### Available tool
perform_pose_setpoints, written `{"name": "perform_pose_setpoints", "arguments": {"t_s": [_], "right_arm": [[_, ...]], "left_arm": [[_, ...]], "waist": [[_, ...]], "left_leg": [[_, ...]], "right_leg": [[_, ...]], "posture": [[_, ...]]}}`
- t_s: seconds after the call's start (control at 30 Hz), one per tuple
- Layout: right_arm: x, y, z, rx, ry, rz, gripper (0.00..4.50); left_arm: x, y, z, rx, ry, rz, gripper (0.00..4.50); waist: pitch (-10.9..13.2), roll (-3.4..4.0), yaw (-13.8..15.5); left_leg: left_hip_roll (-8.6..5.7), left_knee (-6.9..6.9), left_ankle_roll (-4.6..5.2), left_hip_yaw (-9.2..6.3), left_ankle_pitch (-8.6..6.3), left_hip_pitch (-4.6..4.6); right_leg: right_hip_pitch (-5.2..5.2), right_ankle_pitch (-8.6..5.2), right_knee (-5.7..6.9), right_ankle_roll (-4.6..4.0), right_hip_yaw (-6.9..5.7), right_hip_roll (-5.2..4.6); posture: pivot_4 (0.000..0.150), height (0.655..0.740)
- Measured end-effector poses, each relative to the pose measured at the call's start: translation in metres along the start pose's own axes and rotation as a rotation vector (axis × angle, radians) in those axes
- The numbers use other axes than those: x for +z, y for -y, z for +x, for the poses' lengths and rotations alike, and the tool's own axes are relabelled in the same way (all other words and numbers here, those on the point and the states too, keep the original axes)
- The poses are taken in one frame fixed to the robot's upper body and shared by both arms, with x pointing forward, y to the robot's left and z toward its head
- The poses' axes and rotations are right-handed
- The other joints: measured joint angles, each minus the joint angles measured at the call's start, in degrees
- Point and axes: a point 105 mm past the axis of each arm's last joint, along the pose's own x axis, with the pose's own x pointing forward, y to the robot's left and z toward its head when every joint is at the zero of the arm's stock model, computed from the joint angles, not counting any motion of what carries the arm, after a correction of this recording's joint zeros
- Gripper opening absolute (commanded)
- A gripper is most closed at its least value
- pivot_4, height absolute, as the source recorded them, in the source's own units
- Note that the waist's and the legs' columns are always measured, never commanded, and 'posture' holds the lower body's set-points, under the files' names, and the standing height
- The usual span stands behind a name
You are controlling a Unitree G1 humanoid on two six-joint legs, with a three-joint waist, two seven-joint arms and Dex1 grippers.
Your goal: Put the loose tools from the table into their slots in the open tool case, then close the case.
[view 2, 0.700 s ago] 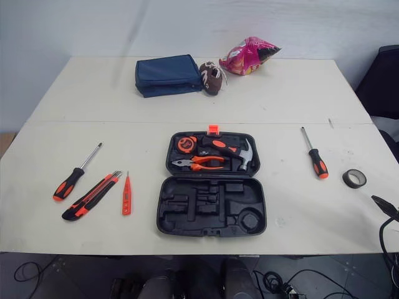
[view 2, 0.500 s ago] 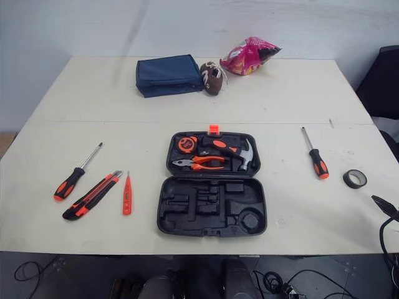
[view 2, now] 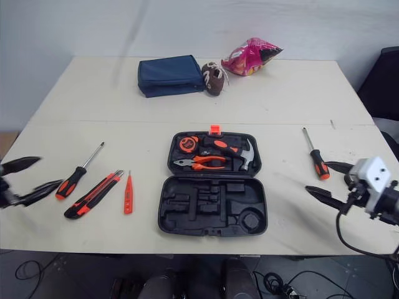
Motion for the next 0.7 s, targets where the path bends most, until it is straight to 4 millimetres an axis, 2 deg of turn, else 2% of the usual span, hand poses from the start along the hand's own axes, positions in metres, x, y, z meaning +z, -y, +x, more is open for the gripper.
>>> {"name": "perform_pose_setpoints", "arguments": {"t_s": [0.03, 0.07, 0.13, 0.27, 0.3, 0.37, 0.4, 0.53, 0.7], "right_arm": [[0.003, -0.003, 0.008, 0.022, 0.018, -0.006, 3.96], [0.005, -0.011, 0.02, 0.064, 0.032, -0.012, 3.62], [0.004, -0.02, 0.032, 0.119, 0.028, -0.014, 2.59], [0.0, -0.025, 0.061, 0.124, 0.028, -0.025, 0.35], [0.0, -0.026, 0.066, 0.132, 0.02, -0.034, 0.0], [-0.006, -0.028, 0.073, 0.157, -0.022, -0.068, 0.0], [-0.008, -0.027, 0.075, 0.155, -0.036, -0.079, 0.0], [-0.008, -0.015, 0.088, 0.114, -0.052, -0.106, 0.0], [-0.011, -0.019, 0.098, 0.14, -0.068, -0.131, 0.0]], "left_arm": [[0.005, 0.009, 0.014, -0.044, 0.027, -0.014, 4.5], [0.011, 0.021, 0.033, -0.101, 0.049, -0.028, 4.24], [0.014, 0.031, 0.048, -0.153, 0.044, -0.035, 3.6], [0.014, 0.044, 0.085, -0.206, 0.018, -0.047, 1.68], [0.013, 0.05, 0.092, -0.225, 0.012, -0.05, 1.26], [0.004, 0.058, 0.104, -0.258, -0.037, -0.048, 0.33], [0.002, 0.061, 0.108, -0.265, -0.051, -0.046, 0.05], [-0.006, 0.075, 0.129, -0.308, -0.084, -0.049, 0.05], [-0.01, 0.086, 0.15, -0.326, -0.106, -0.027, 0.05]], "waist": [[0.0, 0.0, 0.3], [0.0, 0.0, 0.7], [0.0, 0.0, 0.9], [0.0, 0.02, 1.0], [0.0, 0.02, 1.0], [0.0, 0.02, 0.9], [0.0, 0.02, 0.9], [0.0, 0.02, 0.9], [0.0, 0.02, 1.0]], "left_leg": [[0.0, 0.06, 0.0, 0.0, 0.0, -0.01], [0.01, 0.12, -0.01, 0.0, 0.0, -0.02], [0.06, 0.19, -0.04, 0.0, 0.01, -0.07], [0.05, 0.46, 0.02, 0.02, 0.01, -0.15], [0.04, 0.48, 0.03, 0.03, 0.0, -0.18], [0.08, 0.46, 0.03, 0.03, 0.0, -0.2], [0.08, 0.46, 0.03, 0.04, 0.0, -0.2], [0.15, 0.53, 0.02, 0.05, 0.01, -0.21], [0.16, 0.55, 0.02, 0.04, 0.0, -0.22]], "right_leg": [[0.0, 0.0, 0.05, 0.0, 0.0, 0.01], [-0.02, 0.0, 0.09, 0.0, 0.0, 0.05], [-0.04, 0.0, 0.08, -0.01, 0.01, 0.15], [-0.02, 0.01, 0.11, 0.02, 0.03, 0.19], [-0.04, 0.02, 0.11, 0.04, 0.04, 0.18], [-0.07, 0.02, 0.07, 0.03, 0.04, 0.22], [-0.08, 0.02, 0.08, 0.03, 0.05, 0.24], [-0.08, 0.02, 0.1, 0.03, 0.07, 0.33], [-0.07, 0.02, 0.1, 0.03, 0.07, 0.37]], "posture": [[0.15, 0.74], [0.15, 0.74], [0.15, 0.74], [0.15, 0.74], [0.15, 0.74], [0.15, 0.74], [0.15, 0.74], [0.15, 0.74], [0.15, 0.74]]}}
